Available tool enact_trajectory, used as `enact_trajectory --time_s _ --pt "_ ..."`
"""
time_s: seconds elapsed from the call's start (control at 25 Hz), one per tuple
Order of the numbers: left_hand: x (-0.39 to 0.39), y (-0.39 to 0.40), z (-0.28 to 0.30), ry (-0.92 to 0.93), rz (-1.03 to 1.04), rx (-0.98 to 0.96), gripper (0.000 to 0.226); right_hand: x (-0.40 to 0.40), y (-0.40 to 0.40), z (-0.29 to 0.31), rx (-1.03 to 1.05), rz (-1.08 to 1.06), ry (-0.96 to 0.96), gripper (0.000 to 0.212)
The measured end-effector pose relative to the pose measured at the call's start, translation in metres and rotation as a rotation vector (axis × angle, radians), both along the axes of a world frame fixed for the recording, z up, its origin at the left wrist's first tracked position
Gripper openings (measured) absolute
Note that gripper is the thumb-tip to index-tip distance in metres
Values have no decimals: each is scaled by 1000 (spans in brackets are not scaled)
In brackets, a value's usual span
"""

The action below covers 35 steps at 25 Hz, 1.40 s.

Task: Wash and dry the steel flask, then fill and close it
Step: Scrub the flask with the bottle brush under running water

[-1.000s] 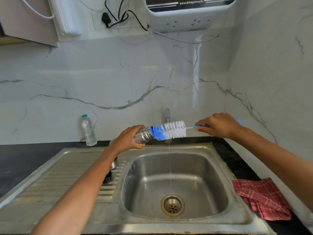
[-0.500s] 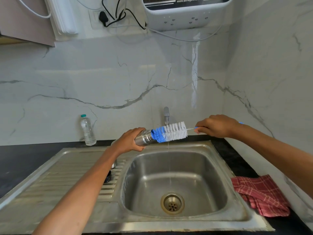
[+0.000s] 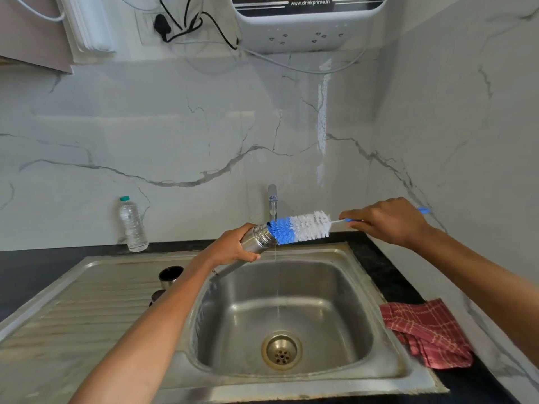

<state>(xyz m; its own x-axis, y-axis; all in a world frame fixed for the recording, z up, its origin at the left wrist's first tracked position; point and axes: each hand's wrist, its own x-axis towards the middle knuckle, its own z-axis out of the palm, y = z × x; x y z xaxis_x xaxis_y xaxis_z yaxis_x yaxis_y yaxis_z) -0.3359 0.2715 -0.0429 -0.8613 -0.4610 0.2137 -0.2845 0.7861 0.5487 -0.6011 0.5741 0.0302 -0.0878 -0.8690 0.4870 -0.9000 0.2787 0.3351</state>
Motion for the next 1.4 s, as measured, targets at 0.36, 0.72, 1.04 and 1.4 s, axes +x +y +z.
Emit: enact_trajectory --time_s 0.36,0.72,1.04,1.4 --pt "1 -3 -5 -25 6 -36 75 19 2 13 332 74 -926 29" --pt "0 -8 3 -139 -33 -22 70 12 25 13 11 247 312 31" --pt "1 -7 0 -25 -7 140 61 12 35 -10 -176 95 242 23" --pt "-1 15 -30 30 -53 371 72 7 43 -32 -241 90 136 28"
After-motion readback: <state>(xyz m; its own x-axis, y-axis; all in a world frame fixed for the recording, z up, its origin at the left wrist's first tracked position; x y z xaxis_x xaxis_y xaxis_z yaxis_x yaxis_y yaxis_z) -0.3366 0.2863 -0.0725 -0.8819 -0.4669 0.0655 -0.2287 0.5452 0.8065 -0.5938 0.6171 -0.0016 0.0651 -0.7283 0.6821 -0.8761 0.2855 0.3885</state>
